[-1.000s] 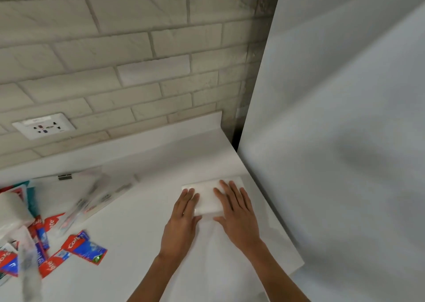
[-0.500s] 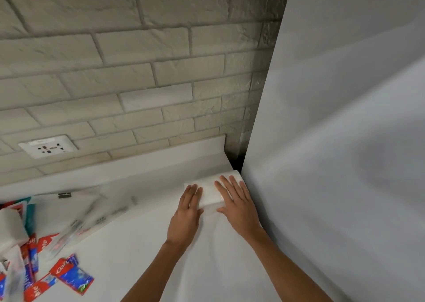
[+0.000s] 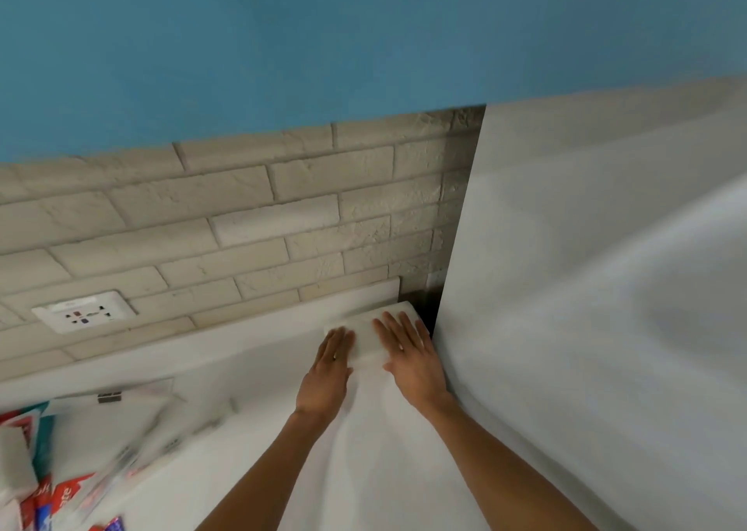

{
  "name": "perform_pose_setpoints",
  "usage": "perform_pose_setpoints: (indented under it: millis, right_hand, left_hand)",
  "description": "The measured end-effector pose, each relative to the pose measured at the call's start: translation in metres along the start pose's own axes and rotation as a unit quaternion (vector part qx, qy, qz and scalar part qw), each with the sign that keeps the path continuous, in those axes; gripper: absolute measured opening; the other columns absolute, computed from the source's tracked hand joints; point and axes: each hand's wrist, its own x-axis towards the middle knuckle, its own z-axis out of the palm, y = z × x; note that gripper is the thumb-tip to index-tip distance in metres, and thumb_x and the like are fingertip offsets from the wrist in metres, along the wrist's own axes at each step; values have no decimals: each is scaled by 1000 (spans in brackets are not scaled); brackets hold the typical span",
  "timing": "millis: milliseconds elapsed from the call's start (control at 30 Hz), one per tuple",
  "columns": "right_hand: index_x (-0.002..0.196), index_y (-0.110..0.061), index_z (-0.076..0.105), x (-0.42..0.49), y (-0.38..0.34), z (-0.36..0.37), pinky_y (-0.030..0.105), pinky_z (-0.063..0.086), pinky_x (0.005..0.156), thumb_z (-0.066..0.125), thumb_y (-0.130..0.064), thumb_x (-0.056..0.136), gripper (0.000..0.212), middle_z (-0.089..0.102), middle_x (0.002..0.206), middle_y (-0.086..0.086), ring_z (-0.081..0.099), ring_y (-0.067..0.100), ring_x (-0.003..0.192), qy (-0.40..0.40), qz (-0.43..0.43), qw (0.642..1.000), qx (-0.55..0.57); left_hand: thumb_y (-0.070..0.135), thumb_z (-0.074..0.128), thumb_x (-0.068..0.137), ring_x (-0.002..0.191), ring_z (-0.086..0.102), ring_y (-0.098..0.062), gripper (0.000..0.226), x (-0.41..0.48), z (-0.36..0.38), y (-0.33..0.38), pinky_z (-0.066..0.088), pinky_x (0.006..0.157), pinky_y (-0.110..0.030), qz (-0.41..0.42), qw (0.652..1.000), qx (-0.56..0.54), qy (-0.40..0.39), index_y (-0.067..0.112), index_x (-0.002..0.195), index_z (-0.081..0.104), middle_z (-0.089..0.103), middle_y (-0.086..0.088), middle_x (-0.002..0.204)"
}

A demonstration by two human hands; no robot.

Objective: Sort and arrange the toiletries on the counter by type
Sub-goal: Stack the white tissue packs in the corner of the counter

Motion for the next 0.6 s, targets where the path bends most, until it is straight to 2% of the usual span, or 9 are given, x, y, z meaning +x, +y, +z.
perform_pose_setpoints:
  millis: [167,333,500,600]
  right_hand:
    - [172,-26,3,21,-1,5,61,21,130,78,-36,94,109,9,180,2,9,31,166,3,11,1000,2]
    - [172,-27,6,40,-2,9,59,20,131,81,-35,92,110,9,180,0,7,30,166,1,14,1000,3]
    - [172,-29,11,53,0,9,56,15,132,86,-38,86,114,15,179,-1,9,31,165,-18,12,1000,6]
    - [171,-32,9,57,5,3,57,18,132,86,-41,86,115,15,179,-3,3,30,165,-26,-4,1000,17]
  left_hand:
    - [12,53,104,159,7,-16,71,19,-7,-3,38,118,-33,-15,1000,12,-1,23,164,17,8,2,172]
    - [6,69,94,156,25,-23,77,34,-8,-11,50,110,-37,-12,999,40,12,17,160,30,26,-5,168]
    - [5,62,98,158,15,-23,78,45,-20,-10,38,118,-37,-22,999,42,-12,18,163,22,17,-6,170]
    - [9,64,97,158,13,-21,80,47,-25,-9,37,119,-36,-16,998,50,-19,20,163,20,16,-4,170]
